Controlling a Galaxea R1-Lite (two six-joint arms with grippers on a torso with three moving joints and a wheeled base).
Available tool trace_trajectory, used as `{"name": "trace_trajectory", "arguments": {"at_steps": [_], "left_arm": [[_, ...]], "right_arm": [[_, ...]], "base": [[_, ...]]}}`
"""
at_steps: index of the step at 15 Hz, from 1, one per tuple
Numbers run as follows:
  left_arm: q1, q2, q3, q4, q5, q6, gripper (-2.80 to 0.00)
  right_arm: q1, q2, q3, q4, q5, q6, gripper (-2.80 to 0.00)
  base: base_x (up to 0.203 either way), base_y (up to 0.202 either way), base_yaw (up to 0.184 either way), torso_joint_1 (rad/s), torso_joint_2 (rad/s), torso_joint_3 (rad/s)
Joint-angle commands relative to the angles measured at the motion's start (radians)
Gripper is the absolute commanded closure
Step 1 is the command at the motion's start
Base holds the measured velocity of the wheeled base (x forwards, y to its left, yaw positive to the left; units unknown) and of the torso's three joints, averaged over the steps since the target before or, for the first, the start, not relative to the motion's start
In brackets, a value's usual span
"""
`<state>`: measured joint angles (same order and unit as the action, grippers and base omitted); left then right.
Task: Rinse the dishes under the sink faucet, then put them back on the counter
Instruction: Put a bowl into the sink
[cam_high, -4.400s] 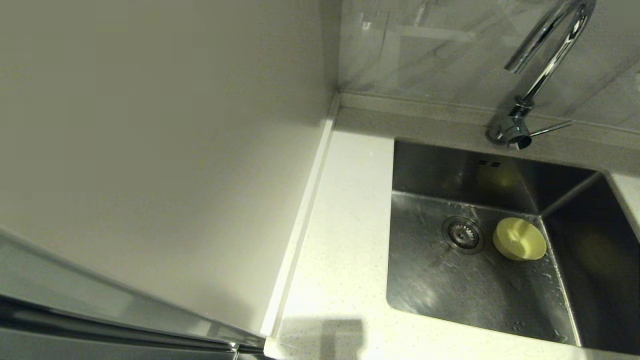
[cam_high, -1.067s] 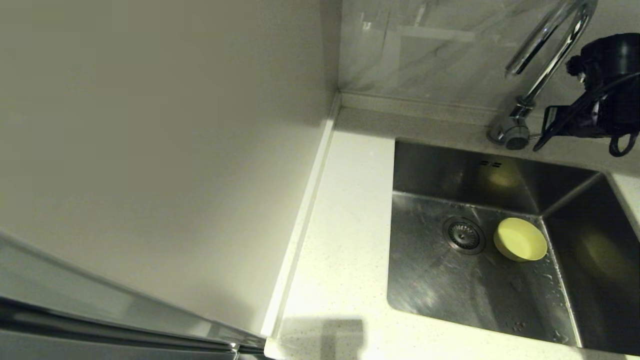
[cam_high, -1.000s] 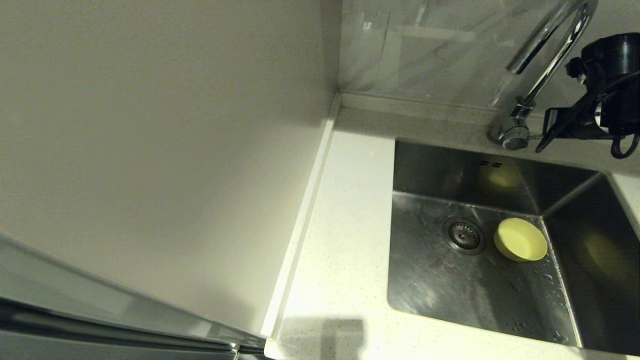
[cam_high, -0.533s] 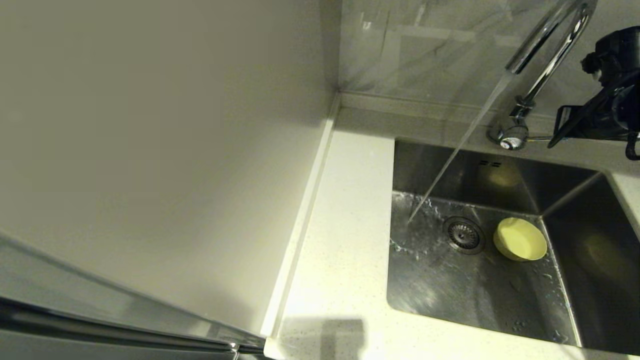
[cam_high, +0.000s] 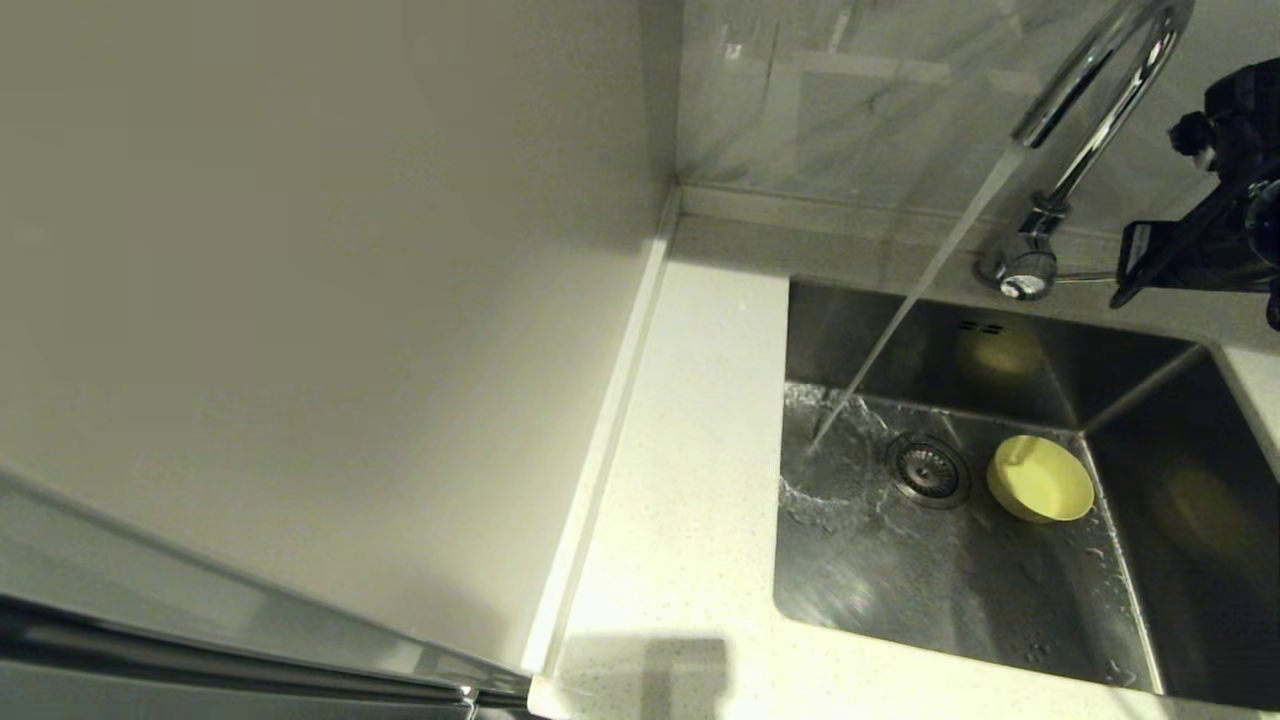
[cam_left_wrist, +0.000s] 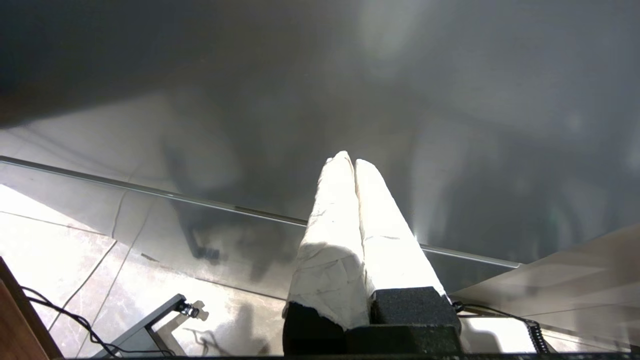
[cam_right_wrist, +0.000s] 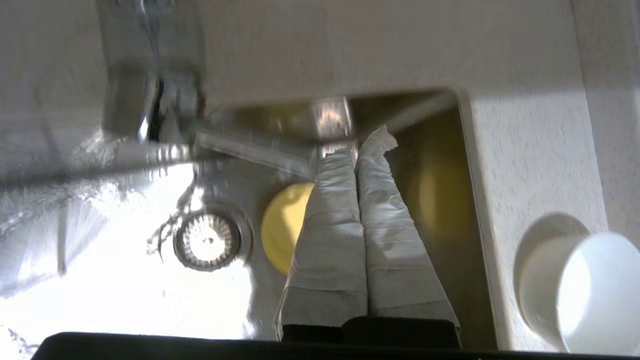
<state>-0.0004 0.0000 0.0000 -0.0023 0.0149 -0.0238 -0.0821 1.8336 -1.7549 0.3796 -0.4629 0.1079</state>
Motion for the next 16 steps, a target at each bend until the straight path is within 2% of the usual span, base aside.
{"name": "trace_trajectory", "arguments": {"at_steps": [1,5,12,16], "left_arm": [[0.000,-0.003,0.000,-0.001,0.000,0.001,0.00],[0.000,-0.003,0.000,-0.001,0.000,-0.001,0.00],[0.000,-0.003,0.000,-0.001,0.000,-0.001,0.00],[0.000,-0.003,0.000,-0.001,0.000,-0.001,0.00]], "right_arm": [[0.006,-0.045,0.049,0.004,0.018,-0.004,0.00],[0.023,-0.059,0.121,0.002,0.050,-0.003,0.00],[0.036,-0.054,0.123,-0.004,0.052,0.004,0.00],[0.014,-0.088,0.153,0.003,0.012,0.002,0.00]], "base": [[0.000,0.000,0.000,0.000,0.00,0.000],[0.000,0.000,0.000,0.000,0.00,0.000],[0.000,0.000,0.000,0.000,0.00,0.000],[0.000,0.000,0.000,0.000,0.00,0.000]]}}
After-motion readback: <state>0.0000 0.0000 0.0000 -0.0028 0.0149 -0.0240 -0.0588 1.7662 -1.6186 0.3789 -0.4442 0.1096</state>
